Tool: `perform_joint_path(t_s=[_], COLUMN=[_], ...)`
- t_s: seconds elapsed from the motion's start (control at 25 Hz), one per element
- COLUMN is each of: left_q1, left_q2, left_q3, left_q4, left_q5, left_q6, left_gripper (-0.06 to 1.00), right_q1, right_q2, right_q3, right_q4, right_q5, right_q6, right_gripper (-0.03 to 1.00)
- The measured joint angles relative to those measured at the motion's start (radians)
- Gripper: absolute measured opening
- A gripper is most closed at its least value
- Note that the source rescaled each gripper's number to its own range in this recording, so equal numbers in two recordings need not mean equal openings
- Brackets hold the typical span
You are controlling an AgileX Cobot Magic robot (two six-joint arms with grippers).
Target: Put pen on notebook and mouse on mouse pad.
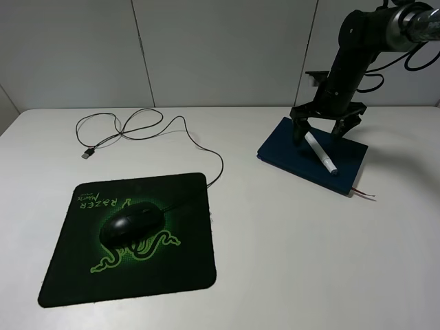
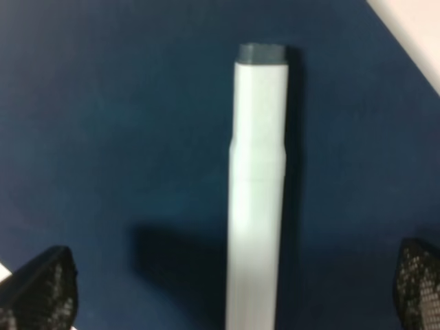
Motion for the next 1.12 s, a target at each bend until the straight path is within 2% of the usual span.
perform_joint_path(t_s=[0.52,0.88,1.12], left_q1=[0.0,0.0,0.0], left_q2=[0.0,0.0,0.0], left_q3=[0.0,0.0,0.0], left_q4=[0.0,0.0,0.0], left_q5=[0.0,0.0,0.0], left_q6=[0.0,0.0,0.0], left_gripper=[1.0,1.0,1.0], right_q1=[0.0,0.022,0.057], right_q2=[-0.128,-0.266,-0.388], right_q3=[-0.005,-0.002,0.078], right_q4=[0.002,-0.003,-0.004], right_q5=[0.103,0.105,0.106], right_q6=[0.002,0.042,0.053], right_gripper=[1.0,1.0,1.0])
